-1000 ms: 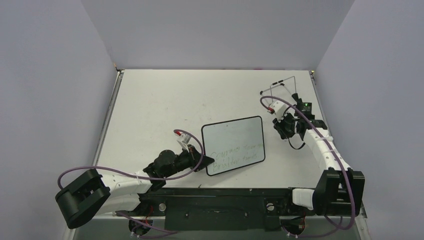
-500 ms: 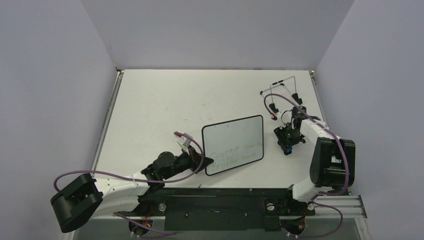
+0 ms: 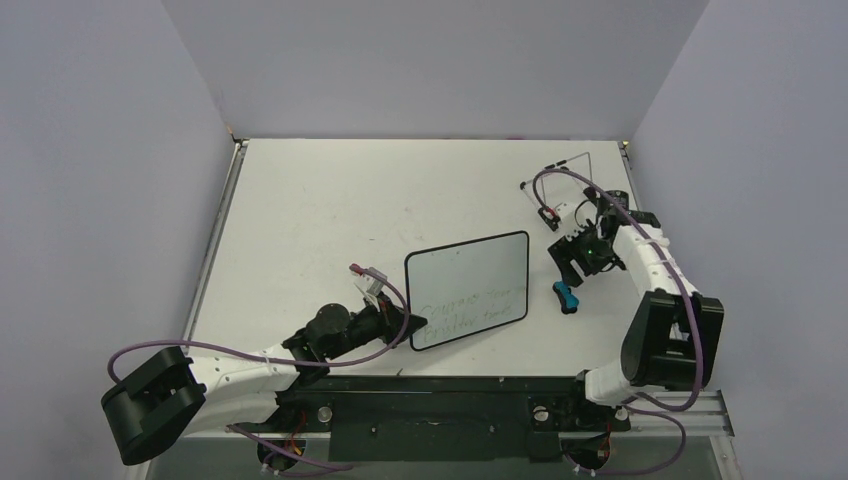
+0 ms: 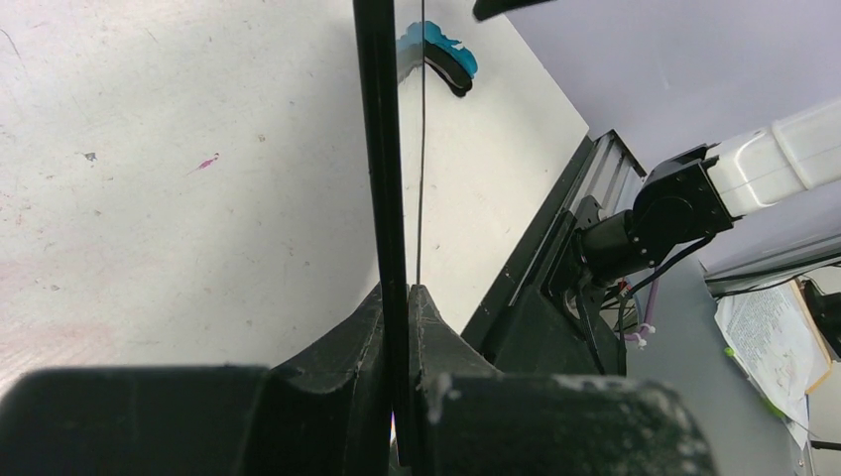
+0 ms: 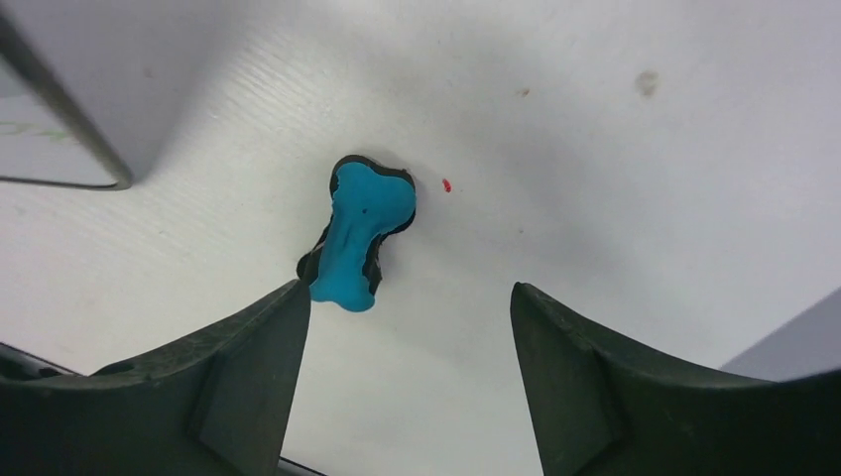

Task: Erase the whiteboard
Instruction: Place the whiteboard eraser at the corner of the board, then pass from the left arm to the right

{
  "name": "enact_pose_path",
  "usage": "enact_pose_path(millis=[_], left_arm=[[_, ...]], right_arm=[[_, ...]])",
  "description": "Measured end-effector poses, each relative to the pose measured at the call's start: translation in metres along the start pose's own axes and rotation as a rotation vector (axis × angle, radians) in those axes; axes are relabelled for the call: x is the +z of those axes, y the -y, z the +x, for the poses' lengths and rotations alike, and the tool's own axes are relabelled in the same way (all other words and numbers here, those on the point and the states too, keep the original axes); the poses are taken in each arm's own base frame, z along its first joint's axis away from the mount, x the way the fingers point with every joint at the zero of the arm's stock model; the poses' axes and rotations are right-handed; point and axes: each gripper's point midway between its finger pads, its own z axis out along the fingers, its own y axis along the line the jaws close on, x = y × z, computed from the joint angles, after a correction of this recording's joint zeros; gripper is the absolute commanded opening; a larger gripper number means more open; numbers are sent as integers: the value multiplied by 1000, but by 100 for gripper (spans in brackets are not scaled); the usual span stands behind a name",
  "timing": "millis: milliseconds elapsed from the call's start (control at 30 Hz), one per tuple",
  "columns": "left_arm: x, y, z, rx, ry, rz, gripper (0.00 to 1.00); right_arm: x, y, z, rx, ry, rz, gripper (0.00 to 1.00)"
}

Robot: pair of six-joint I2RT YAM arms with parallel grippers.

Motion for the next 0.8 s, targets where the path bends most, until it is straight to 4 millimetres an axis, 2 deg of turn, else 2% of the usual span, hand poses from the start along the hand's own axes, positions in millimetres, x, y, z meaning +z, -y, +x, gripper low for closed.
enact_pose_path(millis=[33,100,133,167,200,267,367,433,567,667,800], left_arm=[[0,0,0,2,-1,2,0],[0,1,1,12,-3,5,0],[0,1,1,20,-3,8,0],[0,1,1,27,-5,12,0],[0,1,1,38,-6,15,0],[0,1,1,63,-9,21,0],[0,2,2,110,-11,32,0],[-1,3,2,139,-10,39,0],[-2,4,0,206,-6,54,0],[-3,5,-1,248,-4,62,0],[-3,6,-1,295,-5,72,0]], right_arm=[[-10,1,-8,-34,28,-2,70],[-30,-3,-23,-124,87,-25,79],[-42,-8,-31,-201,118,-50,87],[-53,-17,-39,-281,154,-83,89],[-65,-28,-47,-384,194,-116,93],[-88,-59,-65,-600,278,-177,94],[-115,-111,-95,-876,378,-244,93],[-129,-137,-115,-992,422,-277,92],[-141,-165,-149,-1072,458,-313,87],[-134,-178,-158,-1057,436,-351,81],[-117,-191,-157,-1025,372,-406,59]])
